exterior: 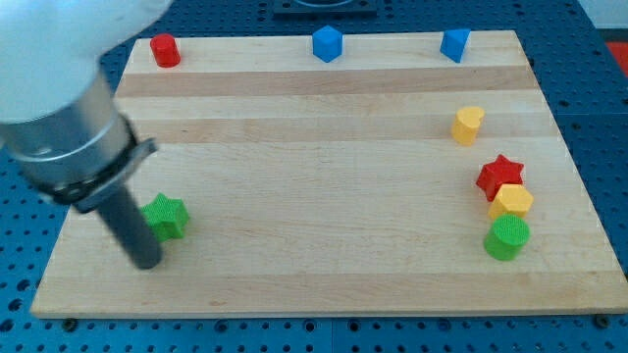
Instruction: Place the green star at the left side of the red star
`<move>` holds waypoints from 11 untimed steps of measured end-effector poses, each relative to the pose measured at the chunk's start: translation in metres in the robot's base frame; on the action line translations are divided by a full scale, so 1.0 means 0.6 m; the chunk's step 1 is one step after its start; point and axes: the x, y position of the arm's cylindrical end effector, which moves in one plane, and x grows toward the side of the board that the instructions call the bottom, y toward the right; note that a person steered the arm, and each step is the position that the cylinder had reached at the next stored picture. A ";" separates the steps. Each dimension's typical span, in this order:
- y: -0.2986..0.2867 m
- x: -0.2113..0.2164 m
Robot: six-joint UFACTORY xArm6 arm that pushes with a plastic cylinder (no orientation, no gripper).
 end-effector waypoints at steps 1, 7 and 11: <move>-0.123 0.013; 0.087 -0.065; 0.343 -0.143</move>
